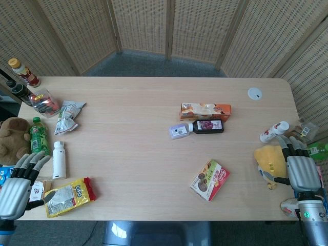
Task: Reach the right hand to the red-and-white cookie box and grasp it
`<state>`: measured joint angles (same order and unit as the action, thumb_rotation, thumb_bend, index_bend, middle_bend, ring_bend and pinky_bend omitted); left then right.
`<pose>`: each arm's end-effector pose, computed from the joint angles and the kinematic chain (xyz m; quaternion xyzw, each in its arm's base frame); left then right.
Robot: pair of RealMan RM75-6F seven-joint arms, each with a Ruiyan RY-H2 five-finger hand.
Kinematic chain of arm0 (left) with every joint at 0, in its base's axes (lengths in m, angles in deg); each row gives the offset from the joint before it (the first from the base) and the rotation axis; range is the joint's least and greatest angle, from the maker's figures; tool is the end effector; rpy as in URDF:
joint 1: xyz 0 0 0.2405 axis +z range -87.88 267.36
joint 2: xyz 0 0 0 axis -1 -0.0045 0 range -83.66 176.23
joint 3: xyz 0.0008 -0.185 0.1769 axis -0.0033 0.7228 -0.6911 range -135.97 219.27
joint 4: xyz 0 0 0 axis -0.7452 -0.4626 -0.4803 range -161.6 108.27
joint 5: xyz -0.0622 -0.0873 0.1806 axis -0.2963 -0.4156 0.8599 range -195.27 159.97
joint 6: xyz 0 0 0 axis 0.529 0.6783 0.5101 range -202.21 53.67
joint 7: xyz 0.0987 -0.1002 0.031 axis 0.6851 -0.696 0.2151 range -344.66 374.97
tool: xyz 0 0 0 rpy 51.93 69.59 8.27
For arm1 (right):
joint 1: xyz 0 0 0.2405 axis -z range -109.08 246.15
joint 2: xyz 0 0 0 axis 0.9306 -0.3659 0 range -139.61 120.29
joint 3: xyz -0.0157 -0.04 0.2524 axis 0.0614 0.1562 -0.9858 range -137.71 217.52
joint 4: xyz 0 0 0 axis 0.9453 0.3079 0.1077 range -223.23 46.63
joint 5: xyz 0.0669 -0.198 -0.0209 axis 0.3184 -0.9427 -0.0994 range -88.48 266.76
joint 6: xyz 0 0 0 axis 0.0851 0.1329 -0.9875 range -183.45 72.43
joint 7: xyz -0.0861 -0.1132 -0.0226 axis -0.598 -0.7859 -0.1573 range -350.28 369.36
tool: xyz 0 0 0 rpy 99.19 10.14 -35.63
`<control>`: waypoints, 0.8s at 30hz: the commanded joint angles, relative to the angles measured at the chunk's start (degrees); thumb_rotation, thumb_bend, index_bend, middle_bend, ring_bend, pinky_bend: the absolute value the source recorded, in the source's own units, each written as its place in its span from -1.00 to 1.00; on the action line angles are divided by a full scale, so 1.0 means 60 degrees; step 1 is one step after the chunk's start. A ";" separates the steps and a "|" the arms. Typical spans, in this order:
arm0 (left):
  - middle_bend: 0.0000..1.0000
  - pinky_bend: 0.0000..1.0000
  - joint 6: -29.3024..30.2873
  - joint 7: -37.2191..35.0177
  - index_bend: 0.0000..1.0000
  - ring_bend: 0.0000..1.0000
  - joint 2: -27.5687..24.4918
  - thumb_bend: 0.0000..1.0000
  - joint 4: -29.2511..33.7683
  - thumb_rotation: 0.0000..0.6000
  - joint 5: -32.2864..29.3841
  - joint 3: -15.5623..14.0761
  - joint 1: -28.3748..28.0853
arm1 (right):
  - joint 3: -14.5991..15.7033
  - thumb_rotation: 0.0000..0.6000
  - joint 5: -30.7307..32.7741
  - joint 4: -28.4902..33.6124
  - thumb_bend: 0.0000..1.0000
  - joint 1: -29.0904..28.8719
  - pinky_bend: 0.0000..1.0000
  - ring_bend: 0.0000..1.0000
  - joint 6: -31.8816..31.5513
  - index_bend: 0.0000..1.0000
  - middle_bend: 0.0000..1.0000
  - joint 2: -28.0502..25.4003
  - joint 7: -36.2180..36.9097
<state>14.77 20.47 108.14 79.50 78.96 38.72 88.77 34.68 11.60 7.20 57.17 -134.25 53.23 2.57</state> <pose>-0.2546 0.1370 0.1438 -0.6137 -0.4073 -0.4298 0.5222 -0.2998 -0.2227 0.1591 0.6043 -0.3839 0.3551 0.6011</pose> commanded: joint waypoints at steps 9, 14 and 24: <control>-0.85 -1.00 0.0042 -0.0059 -0.76 -1.00 0.0017 -0.55 -0.0051 1.00 0.0091 0.0007 -0.0019 | 0.0019 0.58 -0.0211 0.0076 -0.72 0.0024 -0.88 -1.00 0.0014 -1.00 -1.00 -0.0051 -0.0027; -0.85 -1.00 0.0038 -0.0115 -0.76 -1.00 -0.0001 -0.55 -0.0101 1.00 0.0075 0.0005 -0.0020 | 0.0053 0.58 -0.0254 0.0149 -0.72 0.0037 -0.88 -1.00 0.0069 -1.00 -1.00 -0.0087 -0.0132; -0.85 -1.00 -0.0105 -0.0236 -0.76 -1.00 0.0019 -0.55 -0.0242 1.00 -0.0027 0.0076 -0.0134 | 0.0291 0.57 -0.0587 0.0140 -0.71 -0.0356 -1.00 -1.00 0.0757 -1.00 -1.00 0.0067 -0.1143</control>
<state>14.14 19.06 108.25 78.06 78.81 39.16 87.98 35.87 8.78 8.27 55.73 -130.73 53.18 -3.15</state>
